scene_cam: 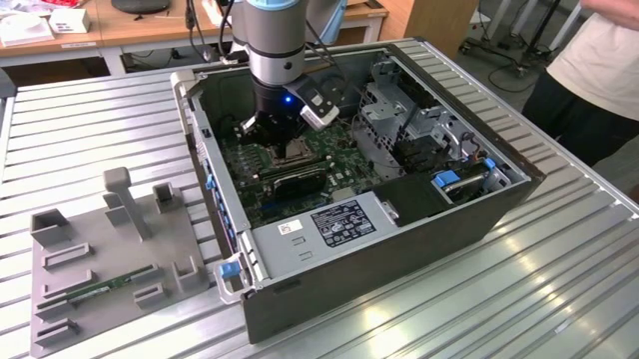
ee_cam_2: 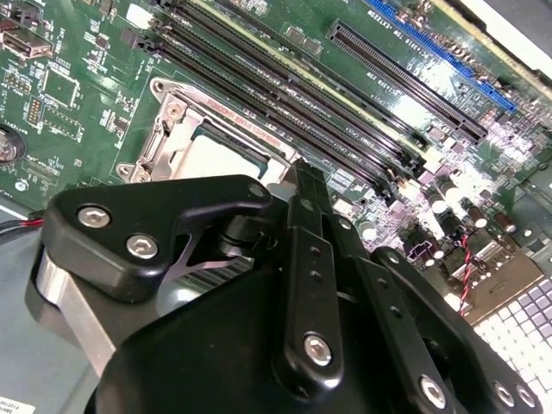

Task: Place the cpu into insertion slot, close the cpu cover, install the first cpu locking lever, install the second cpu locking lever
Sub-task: 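Install the second cpu locking lever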

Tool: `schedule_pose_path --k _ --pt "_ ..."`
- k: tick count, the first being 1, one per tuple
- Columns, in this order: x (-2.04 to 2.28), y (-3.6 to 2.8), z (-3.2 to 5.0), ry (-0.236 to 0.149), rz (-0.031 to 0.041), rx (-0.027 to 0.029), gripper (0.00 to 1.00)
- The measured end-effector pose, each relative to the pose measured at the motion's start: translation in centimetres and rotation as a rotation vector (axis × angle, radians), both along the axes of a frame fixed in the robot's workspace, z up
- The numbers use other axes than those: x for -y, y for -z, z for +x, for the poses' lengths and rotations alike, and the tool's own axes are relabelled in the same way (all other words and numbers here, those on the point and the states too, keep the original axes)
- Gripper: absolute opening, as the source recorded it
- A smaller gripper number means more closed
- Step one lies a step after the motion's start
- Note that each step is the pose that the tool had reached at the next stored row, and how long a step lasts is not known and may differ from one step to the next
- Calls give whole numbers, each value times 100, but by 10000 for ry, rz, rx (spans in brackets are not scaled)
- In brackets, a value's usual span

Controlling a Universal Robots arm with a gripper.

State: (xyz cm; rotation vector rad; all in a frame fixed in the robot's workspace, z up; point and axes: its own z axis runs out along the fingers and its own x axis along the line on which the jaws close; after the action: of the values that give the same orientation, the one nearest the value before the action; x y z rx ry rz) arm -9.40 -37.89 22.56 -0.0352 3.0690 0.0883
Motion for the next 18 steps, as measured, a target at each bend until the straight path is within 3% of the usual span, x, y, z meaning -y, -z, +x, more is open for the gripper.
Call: schedule_pose_path --k 8,18 --pt "-1 10 -17 1 -10 2 11" --pt "1 70 -44 7 -10 1 11"
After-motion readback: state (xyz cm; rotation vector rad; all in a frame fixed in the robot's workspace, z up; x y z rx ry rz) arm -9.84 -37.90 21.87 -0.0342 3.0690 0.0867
